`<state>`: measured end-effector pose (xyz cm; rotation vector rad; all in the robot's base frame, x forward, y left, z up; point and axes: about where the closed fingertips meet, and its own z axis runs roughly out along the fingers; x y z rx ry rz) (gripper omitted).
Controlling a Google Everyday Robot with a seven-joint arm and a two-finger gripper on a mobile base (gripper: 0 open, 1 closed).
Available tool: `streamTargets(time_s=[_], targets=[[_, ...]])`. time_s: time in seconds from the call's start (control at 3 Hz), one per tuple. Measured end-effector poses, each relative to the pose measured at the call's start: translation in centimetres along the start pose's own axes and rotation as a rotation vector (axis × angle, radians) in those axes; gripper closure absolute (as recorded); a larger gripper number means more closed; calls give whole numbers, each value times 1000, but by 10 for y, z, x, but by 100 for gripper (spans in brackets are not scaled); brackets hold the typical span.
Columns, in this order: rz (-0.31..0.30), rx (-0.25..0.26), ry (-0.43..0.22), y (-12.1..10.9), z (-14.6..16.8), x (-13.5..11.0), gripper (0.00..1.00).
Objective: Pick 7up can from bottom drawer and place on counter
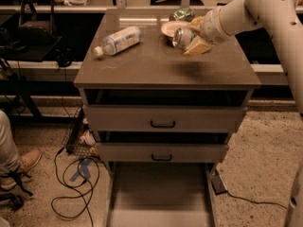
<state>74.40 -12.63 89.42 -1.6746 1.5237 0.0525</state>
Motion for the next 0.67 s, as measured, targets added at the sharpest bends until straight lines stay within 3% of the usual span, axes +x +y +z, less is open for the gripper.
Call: streamTargets(time_s=[0.33, 0.67], targets=[[5, -22, -11, -1, 9, 0, 0], [19, -12, -40, -6, 6, 3, 0]])
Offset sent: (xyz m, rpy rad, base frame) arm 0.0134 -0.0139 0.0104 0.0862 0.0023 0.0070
